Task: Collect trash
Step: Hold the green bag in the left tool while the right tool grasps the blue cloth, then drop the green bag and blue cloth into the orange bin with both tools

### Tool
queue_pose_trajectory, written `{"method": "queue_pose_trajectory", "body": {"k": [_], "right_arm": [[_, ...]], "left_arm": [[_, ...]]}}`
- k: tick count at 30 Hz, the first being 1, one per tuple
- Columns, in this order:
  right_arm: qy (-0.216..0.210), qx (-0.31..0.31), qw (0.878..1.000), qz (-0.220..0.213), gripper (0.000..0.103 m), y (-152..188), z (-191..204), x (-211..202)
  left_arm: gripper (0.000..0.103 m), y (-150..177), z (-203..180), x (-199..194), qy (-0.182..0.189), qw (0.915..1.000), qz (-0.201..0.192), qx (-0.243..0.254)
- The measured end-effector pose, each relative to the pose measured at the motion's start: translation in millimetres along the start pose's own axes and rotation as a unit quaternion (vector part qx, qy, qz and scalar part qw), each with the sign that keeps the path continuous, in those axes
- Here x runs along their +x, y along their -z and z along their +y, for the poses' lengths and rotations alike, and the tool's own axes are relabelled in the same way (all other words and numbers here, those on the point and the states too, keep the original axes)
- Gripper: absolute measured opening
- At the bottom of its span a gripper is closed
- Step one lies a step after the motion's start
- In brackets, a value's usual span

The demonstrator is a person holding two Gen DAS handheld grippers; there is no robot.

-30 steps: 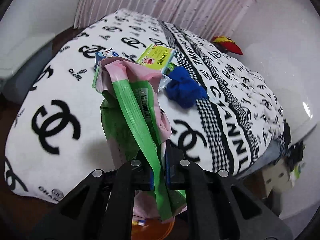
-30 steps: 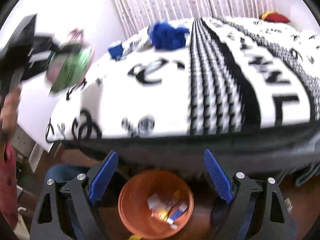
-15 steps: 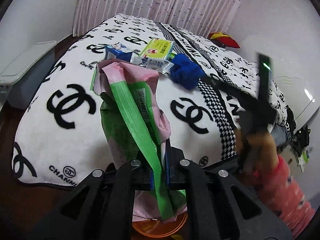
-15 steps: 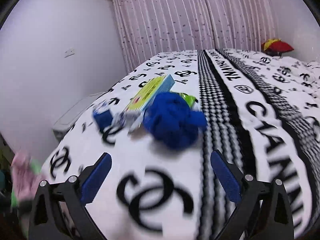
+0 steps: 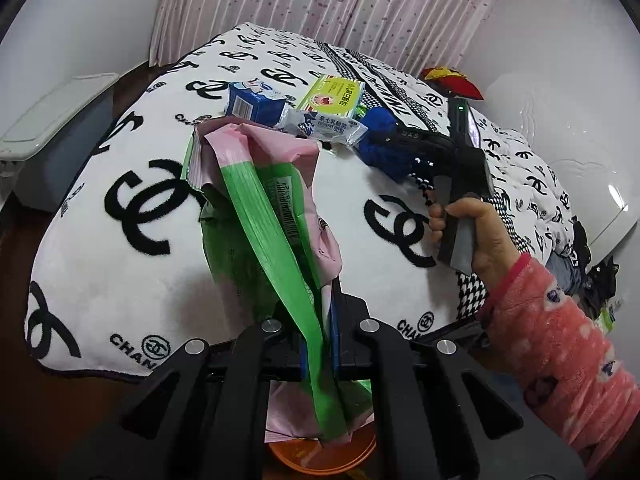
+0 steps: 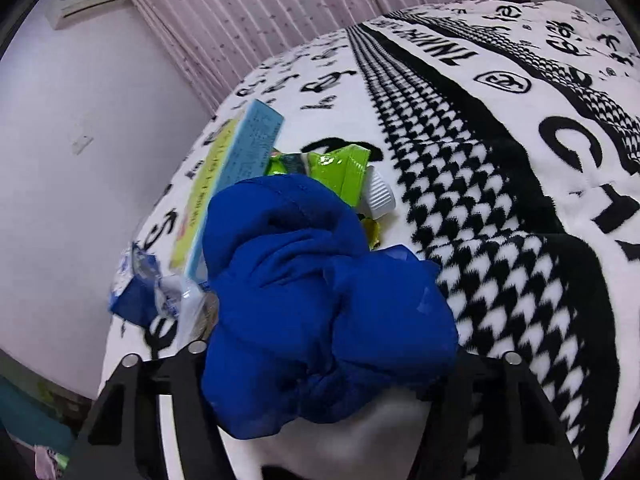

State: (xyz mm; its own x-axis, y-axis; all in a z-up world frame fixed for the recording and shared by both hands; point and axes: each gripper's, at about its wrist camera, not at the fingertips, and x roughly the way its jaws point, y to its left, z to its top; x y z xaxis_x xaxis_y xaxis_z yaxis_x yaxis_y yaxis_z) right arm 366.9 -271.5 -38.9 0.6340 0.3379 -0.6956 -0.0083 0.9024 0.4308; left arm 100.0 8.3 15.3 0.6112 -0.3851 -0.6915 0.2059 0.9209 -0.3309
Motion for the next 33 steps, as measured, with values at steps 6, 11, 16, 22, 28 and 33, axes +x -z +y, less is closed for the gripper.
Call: {"method": "queue_pose_trajectory", "body": {"k": [6, 11, 16, 22, 28, 33], "right_arm": [[-0.026, -0.027, 0.998, -0.042, 0.058, 14, 6, -67], [-0.040, -0.057, 0.995, -0.067, 0.058, 42, 8, -137], [-0.050, -0.094, 0.992, -0.065, 0.058, 94, 7, -198], [-0.063, -0.121, 0.990, -0.026, 0.058, 175, -4, -236], [-0.063, -0.117, 0.991, 0.032, 0.058, 245, -22, -231], [-0.045, -0.101, 0.990, 0.089, 0.059, 285, -42, -198]], "left_arm": [[0.007, 3, -8, -6, 0.005, 0.9999, -0.003, 0.009], [0.007, 11, -23, -17, 0.009, 0.9996, -0.007, 0.025], [0.007, 27, -40, -29, 0.023, 0.9984, 0.000, 0.051], [0.007, 63, -54, -30, 0.054, 0.9944, 0.039, 0.082], [0.007, 105, -55, -5, 0.070, 0.9882, 0.102, 0.091], [0.007, 139, -54, 28, 0.081, 0.9801, 0.155, 0.094]]}}
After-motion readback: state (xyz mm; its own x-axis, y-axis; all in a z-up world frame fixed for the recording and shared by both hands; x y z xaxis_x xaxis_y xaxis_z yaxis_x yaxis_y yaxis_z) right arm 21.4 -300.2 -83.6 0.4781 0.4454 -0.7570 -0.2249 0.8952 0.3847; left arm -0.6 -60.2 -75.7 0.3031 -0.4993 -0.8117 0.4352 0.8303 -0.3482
